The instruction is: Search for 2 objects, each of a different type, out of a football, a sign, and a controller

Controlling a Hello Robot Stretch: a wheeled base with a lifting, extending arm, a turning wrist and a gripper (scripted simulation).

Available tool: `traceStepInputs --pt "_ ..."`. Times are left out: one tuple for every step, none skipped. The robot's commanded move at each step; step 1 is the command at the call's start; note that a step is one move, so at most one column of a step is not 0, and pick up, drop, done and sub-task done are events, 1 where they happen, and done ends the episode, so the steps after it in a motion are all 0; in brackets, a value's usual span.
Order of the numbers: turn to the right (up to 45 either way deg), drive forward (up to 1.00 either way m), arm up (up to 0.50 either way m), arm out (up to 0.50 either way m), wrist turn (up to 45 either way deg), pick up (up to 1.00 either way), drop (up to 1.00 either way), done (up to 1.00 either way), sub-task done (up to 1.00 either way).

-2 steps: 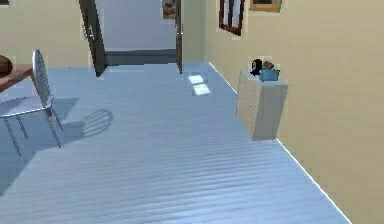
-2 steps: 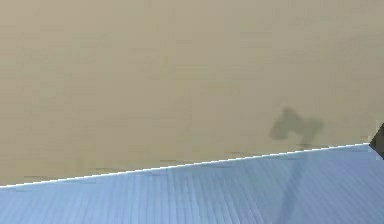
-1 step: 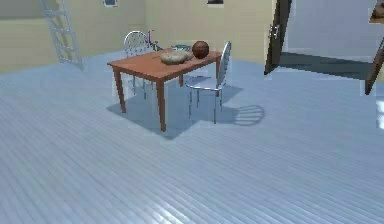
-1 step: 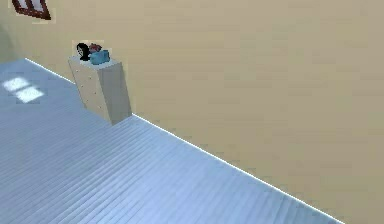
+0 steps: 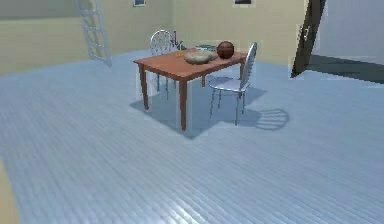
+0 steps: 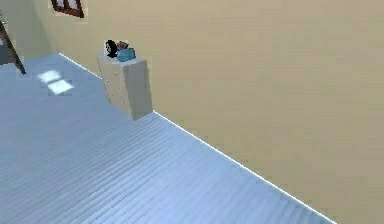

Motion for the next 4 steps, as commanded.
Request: traceStepInputs --pt "0.0 0.45 0.00 0.00 0.0 0.00 0.00 0.00 0.00" --pt "-33.0 0.00 0.00 0.00 0.0 0.00 0.00 0.00 0.00" --pt "0.0 1.00 0.00 0.00 0.0 0.00 0.00 0.00 0.00" --pt "0.0 1.00 0.00 0.00 0.0 0.00 0.00 0.00 0.00"
